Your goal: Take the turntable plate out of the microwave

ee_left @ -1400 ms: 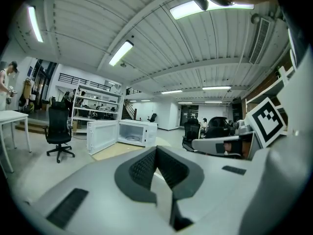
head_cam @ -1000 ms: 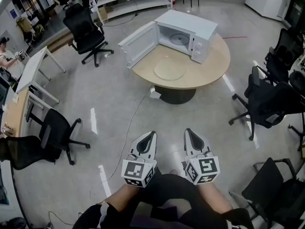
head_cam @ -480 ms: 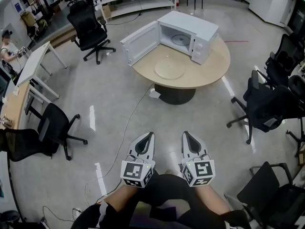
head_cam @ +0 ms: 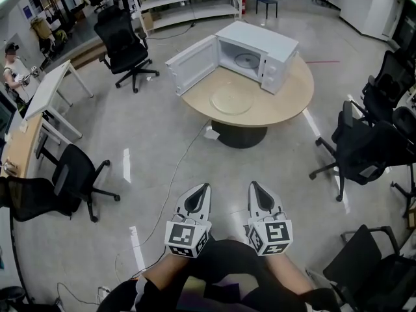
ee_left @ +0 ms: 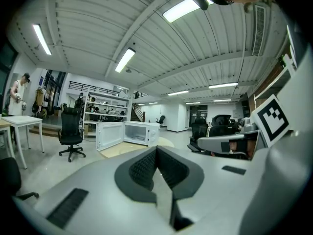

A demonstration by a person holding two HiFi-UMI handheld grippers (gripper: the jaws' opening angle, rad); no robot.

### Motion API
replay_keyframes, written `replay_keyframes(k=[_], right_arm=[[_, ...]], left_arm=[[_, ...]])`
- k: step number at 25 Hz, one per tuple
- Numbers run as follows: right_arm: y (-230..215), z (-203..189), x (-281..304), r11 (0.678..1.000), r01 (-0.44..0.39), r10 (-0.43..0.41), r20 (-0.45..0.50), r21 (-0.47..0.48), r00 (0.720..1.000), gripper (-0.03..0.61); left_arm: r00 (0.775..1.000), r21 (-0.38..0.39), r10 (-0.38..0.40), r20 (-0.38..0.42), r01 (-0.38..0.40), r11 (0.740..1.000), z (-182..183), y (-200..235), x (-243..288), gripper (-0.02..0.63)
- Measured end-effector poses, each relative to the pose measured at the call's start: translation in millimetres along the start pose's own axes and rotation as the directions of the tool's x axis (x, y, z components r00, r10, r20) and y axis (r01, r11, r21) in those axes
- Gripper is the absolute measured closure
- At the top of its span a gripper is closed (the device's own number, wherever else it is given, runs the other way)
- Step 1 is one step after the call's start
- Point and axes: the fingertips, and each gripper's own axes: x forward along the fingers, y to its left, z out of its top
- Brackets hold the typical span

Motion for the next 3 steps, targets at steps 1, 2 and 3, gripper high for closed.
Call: replay_keyframes(k=[1,2,3], right_arm=[[0.3,-0.4,0.1,1.000,0.000,0.000,-0.001,0.001,1.000,0.563],[0.5,-0.8,0.2,1.000,0.000,0.000,-0.001,0.001,1.000,0.563],[0.8,-1.3,0.3,1.000,0.000,0.000,-0.002,0.002,1.000,0.563]], left_arm=[[1.000,-0.001,0.000,0.000,0.000,1.000,-0.2,0.3,-0.3,0.568],[1.000,-0.001,0.000,-0.001,0.000,1.000,-0.4,0.6,-0.7,0.568],[1.000,-0.001,0.000,-0.001,0.000,1.000,-0.6,0.8,-1.0,0.568]])
